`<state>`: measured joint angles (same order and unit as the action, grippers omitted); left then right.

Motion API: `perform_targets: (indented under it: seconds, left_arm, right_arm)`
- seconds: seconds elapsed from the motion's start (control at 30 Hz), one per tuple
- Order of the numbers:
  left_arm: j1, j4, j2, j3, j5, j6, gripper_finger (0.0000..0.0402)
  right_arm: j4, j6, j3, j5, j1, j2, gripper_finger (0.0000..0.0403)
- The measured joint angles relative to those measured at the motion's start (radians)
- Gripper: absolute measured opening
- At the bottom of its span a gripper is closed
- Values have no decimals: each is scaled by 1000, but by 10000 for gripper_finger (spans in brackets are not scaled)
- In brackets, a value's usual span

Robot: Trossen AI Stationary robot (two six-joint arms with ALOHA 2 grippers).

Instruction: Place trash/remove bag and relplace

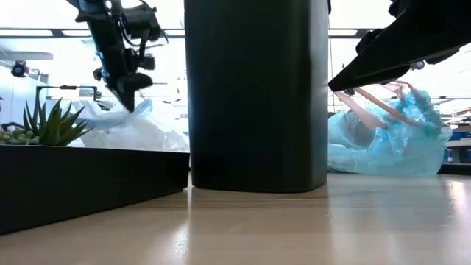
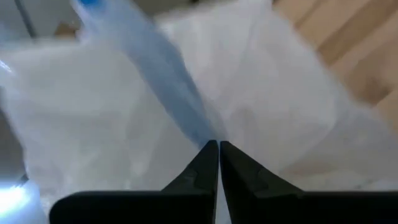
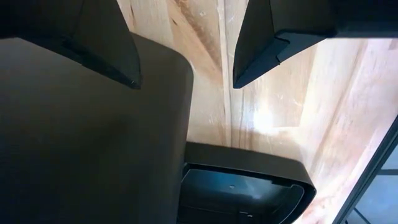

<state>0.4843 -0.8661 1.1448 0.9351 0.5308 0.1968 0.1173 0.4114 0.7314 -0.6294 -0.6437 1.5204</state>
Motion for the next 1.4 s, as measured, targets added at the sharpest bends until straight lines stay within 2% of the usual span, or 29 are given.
perform_targets:
  seconds: [0.1, 0.27, 0.37, 0.47, 0.6, 0.73, 0.9, 1.0, 1.17, 1.4]
  left_arm:
    - [0, -15, -46, 71, -14, -16, 2]
    - [0, -13, -137, 244, -98, -26, 1]
    - [-1, -14, -183, 340, -103, 16, 1]
    - [-1, -29, -219, 373, -84, 61, 5]
    - [-1, -86, -246, 334, -70, 126, 15]
    - [-1, -79, -250, 214, -69, 134, 28]
    - [7, 24, -206, 29, -70, 134, 53]
    - [27, 96, -144, -38, -69, 141, 78]
    - [76, 126, -7, -50, -68, 161, 123]
    - [92, 131, 136, 22, -15, 118, 170]
  right_arm:
    - [0, 0, 0, 0, 0, 0, 232]
    - [1, 18, 0, 0, 0, 0, 228]
    - [1, 35, 0, 0, 0, 0, 231]
    - [0, 37, 0, 0, 0, 0, 237]
    - [1, 42, 0, 0, -1, 0, 244]
    - [1, 46, 0, 0, -2, 0, 250]
    - [1, 41, 0, 0, -2, 0, 257]
    - [1, 41, 0, 0, -2, 0, 260]
    - [1, 39, 0, -1, 0, 0, 264]
    - [1, 34, 0, 0, 0, 0, 252]
